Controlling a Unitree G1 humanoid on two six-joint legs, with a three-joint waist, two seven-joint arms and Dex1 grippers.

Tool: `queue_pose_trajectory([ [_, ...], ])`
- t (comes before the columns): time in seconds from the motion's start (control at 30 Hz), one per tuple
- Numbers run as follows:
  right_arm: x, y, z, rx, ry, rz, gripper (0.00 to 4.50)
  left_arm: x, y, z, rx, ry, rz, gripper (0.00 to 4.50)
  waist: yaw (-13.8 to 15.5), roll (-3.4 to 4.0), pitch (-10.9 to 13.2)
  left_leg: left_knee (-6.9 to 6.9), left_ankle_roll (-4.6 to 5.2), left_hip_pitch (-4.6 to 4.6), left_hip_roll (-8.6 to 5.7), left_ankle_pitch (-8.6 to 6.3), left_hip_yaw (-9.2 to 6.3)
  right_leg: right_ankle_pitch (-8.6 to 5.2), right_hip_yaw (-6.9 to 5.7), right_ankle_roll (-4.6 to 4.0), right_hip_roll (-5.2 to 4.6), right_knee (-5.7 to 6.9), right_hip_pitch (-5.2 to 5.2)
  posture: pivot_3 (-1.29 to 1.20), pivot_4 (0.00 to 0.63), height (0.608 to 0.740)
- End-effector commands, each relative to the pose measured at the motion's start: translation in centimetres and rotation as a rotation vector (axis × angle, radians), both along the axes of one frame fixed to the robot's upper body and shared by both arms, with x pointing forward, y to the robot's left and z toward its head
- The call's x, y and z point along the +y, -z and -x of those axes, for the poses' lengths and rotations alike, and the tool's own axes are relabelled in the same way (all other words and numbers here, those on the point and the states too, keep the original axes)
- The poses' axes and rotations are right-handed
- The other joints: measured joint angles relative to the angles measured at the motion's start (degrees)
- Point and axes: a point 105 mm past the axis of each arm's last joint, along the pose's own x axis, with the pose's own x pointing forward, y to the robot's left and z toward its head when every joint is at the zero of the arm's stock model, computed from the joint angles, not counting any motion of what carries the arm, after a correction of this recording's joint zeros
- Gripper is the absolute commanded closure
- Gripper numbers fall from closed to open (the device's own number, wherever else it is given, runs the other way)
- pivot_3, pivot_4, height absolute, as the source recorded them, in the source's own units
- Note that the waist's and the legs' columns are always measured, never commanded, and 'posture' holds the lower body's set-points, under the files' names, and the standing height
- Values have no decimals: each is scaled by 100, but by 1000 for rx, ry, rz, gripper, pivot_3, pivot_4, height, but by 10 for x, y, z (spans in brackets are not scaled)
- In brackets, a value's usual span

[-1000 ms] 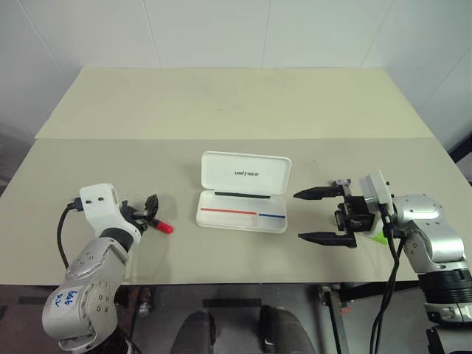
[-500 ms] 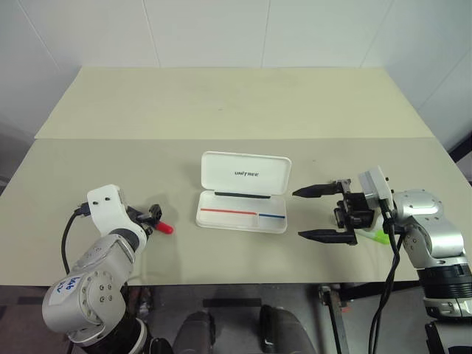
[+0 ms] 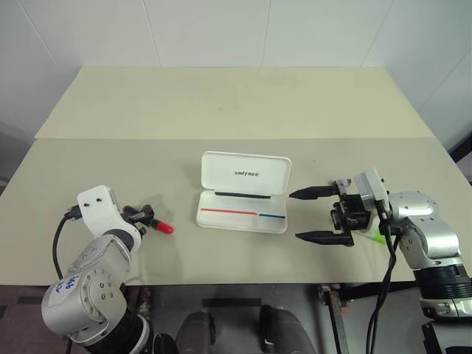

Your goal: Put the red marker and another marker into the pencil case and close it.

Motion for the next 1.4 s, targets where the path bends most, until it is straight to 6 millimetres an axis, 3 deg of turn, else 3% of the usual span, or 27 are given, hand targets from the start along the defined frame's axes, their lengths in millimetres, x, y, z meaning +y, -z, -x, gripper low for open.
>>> queue_pose_trajectory([
  [0.03, 3, -8, 6, -45, -36, -5, 0, -3, -15, -5, -75, 0, 38, 561, 15, -1, 1, 0, 0, 0, -1, 0, 0, 0, -1, 0, 0, 0, 1, 0, 150, 740],
  [0.13, 4, -8, 7, -46, -36, -6, 0, -3, -13, -6, -61, -4, 31, 21, 9, -1, 1, -2, 0, -4, -1, 0, 1, 0, -5, 0, 0, -4, 1, 0, 150, 740],
  [0.6, 4, -11, 10, -50, -26, -10, 0, -10, 11, -12, 83, -48, 20, 21, 4, -4, 3, -5, -3, -5, 1, -3, 0, 0, -6, 1, 1, -8, -1, 0, 150, 740],
  [0.87, 6, -13, 9, -58, -26, -16, 0, -9, 14, -17, 112, -59, 24, 21, 5, -4, 2, -4, -3, -3, 1, -3, 0, 0, -6, 0, 1, -5, 0, 0, 150, 740],
  [0.97, 7, -14, 8, -61, -28, -19, 0, -6, 16, -17, 124, -83, 37, 680, 11, -4, 2, -4, -4, -2, 0, -1, 0, 0, -7, 0, 1, -1, 0, 0, 150, 740],
  [1.2, 10, -18, 6, -72, -34, -33, 0, -7, 18, -19, 136, -62, 28, 3059, 17, -4, 2, -3, -4, -3, -1, -1, 0, 0, -8, 0, -2, -4, 1, 0, 150, 740],
  [1.3, 11, -18, 6, -72, -35, -35, 0, -4, 21, -18, 157, -56, -3, 3837, 11, -4, 2, -7, -5, -2, 1, -2, 0, 0, -7, 1, -1, -5, 0, 0, 150, 740],
  [1.4, 11, -19, 6, -73, -33, -36, 0, -2, 19, -19, 145, -48, -7, 3837, 0, -4, 2, -6, -8, 2, 3, 0, 0, 0, -7, -1, 1, 3, 0, 0, 150, 740],
])
